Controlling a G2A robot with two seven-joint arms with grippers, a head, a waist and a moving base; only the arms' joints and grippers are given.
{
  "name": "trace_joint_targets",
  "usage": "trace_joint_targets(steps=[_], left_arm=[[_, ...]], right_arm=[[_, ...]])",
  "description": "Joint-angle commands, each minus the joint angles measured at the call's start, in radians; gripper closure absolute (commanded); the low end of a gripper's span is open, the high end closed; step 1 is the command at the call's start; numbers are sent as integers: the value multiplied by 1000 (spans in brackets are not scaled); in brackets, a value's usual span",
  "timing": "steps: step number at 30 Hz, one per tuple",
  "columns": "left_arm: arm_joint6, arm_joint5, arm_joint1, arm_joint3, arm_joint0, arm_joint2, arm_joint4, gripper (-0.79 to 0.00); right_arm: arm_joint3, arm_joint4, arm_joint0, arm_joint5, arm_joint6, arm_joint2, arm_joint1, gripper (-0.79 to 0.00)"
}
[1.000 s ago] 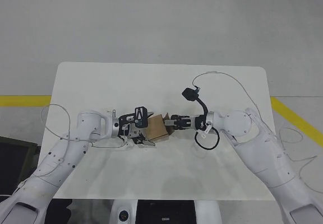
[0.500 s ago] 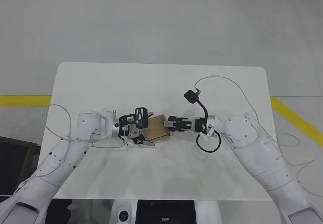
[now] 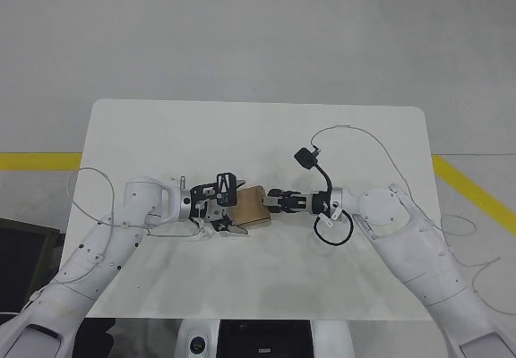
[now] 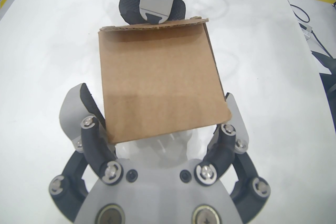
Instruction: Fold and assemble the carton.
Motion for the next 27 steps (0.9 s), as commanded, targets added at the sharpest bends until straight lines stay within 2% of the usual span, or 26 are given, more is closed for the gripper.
trace_joint_targets(steps=[1,11,27], left_arm=[[0,0,0,-1,0,-1,3,-785],[1,-4,0,-2,3,-3,14,-785],[5,-3,-1,-3,4,-1,34,-785]], right_arm=[[2,0,-2,2,5,0,0,-172],[12,-12,-15,13,19,3,3,-148],[6,-20,-32,17,5,25,7,-157]])
